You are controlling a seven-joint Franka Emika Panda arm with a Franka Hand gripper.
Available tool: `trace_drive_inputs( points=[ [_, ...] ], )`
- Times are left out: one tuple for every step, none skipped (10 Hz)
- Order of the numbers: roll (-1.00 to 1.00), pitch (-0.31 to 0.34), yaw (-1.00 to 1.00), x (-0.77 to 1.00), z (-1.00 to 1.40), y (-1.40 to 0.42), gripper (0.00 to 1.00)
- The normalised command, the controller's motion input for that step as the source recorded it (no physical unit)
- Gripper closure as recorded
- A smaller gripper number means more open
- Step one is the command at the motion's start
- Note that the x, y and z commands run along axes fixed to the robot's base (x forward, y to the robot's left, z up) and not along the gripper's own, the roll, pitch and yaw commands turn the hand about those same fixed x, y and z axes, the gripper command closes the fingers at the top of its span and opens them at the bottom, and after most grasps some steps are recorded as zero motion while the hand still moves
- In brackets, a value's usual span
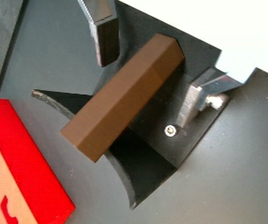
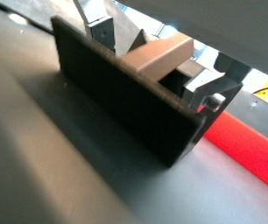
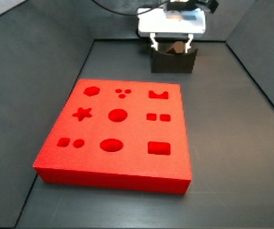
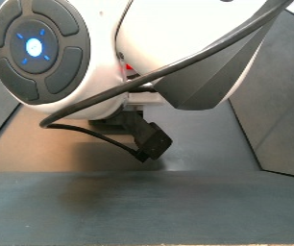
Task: Pick up the hexagon object. Move up. Place the hexagon object on the fixture. Regrasp the hexagon object. Move to above the board. Insert the hexagon object.
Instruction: Regrasp the hexagon object.
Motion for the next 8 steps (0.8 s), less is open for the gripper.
trace_drive_inputs(
  points=[
    [-0.04, 0.017, 0.01, -0.01, 1.00, 0.00, 0.00],
    [-0.02, 0.017, 0.01, -0.02, 1.00, 0.00, 0.00],
    [0.00, 0.017, 0.01, -0.03, 1.00, 0.00, 0.00],
    [0.02, 0.021, 0.01, -0.04, 1.00, 0.00, 0.00],
    [0.03, 0.028, 0.01, -0.04, 0.90, 0.00, 0.00],
    [0.03, 0.038, 0.01, -0.04, 0.66, 0.00, 0.00],
    [0.04, 0.049, 0.01, -0.03, 0.48, 0.00, 0.00],
    [0.04, 0.056, 0.00, -0.03, 0.30, 0.01, 0.00]
  ],
)
